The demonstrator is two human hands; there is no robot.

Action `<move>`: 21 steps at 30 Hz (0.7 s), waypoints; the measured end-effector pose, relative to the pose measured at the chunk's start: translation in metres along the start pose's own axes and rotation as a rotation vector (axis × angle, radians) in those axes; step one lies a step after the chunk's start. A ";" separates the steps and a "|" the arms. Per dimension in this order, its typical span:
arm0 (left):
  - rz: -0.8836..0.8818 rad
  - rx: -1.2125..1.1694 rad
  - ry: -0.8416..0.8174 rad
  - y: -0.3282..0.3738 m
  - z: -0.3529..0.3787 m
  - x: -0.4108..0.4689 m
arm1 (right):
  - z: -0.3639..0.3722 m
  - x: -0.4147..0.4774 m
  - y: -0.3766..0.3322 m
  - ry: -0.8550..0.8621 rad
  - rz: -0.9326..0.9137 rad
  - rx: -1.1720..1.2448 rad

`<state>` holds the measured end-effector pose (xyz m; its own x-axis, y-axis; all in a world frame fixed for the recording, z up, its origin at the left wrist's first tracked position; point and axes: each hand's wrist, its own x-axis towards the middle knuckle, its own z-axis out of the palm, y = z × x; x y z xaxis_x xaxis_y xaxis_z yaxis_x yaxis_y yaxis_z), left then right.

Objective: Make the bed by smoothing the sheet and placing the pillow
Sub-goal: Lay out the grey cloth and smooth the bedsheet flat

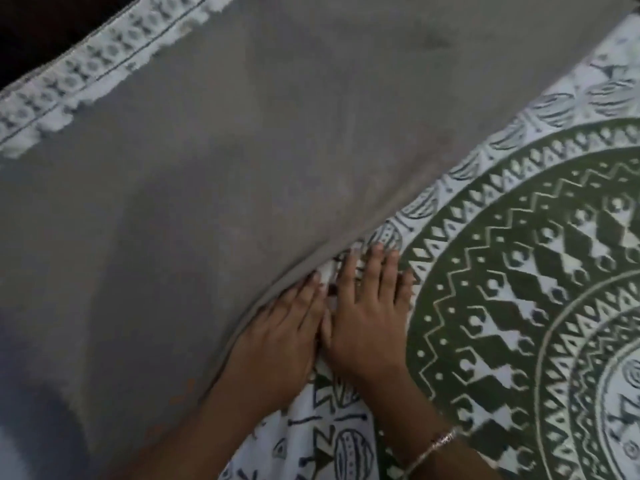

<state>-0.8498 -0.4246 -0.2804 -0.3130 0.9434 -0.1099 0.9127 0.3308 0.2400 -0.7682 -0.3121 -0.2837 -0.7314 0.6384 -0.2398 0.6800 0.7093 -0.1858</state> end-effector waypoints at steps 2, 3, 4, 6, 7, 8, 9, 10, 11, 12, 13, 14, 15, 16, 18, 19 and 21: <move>-0.012 -0.045 0.047 0.002 -0.007 -0.013 | 0.002 -0.002 -0.013 0.008 -0.022 -0.004; -0.009 -0.066 0.081 0.001 -0.012 -0.020 | 0.004 -0.004 -0.021 -0.002 -0.049 -0.009; -0.008 -0.081 0.120 0.000 -0.018 -0.028 | 0.005 -0.007 -0.031 -0.017 -0.077 -0.014; -0.043 -0.082 0.200 -0.009 -0.032 -0.042 | 0.009 -0.013 -0.055 -0.063 -0.113 -0.022; -0.092 -0.060 0.230 -0.018 -0.037 -0.049 | 0.011 -0.017 -0.069 -0.100 -0.115 -0.054; -0.166 -0.027 0.239 -0.030 -0.040 -0.056 | 0.013 -0.021 -0.081 -0.140 -0.118 -0.115; -0.256 0.006 0.229 -0.044 -0.043 -0.061 | 0.012 -0.023 -0.092 -0.185 -0.119 -0.177; -0.353 0.027 0.201 -0.060 -0.045 -0.066 | 0.004 -0.023 -0.102 -0.235 -0.109 -0.207; -0.453 0.030 0.166 -0.076 -0.046 -0.071 | -0.009 -0.021 -0.110 -0.290 -0.107 -0.208; -0.544 0.020 0.134 -0.092 -0.047 -0.076 | -0.029 -0.017 -0.117 -0.350 -0.091 -0.204; -0.610 0.006 0.113 -0.107 -0.049 -0.078 | -0.044 -0.011 -0.122 -0.347 -0.098 -0.226; -0.641 -0.004 0.101 -0.121 -0.049 -0.080 | -0.056 -0.005 -0.126 -0.295 -0.129 -0.238; -0.643 -0.006 0.094 -0.133 -0.050 -0.080 | -0.068 0.000 -0.131 -0.212 -0.161 -0.225; -0.627 -0.004 0.092 -0.145 -0.051 -0.079 | -0.079 0.007 -0.139 -0.163 -0.168 -0.223; -0.578 0.029 0.114 -0.169 -0.057 -0.074 | -0.084 0.025 -0.159 0.010 -0.181 -0.073; -0.561 0.050 0.127 -0.183 -0.061 -0.070 | -0.079 0.036 -0.169 0.102 -0.239 -0.014; -0.554 0.062 0.143 -0.214 -0.073 -0.059 | -0.069 0.069 -0.192 0.141 -0.360 0.044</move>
<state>-1.0462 -0.5496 -0.2549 -0.7773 0.6251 -0.0706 0.6146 0.7786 0.1267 -0.9530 -0.3840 -0.1991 -0.9213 0.3883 -0.0191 0.3783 0.8838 -0.2752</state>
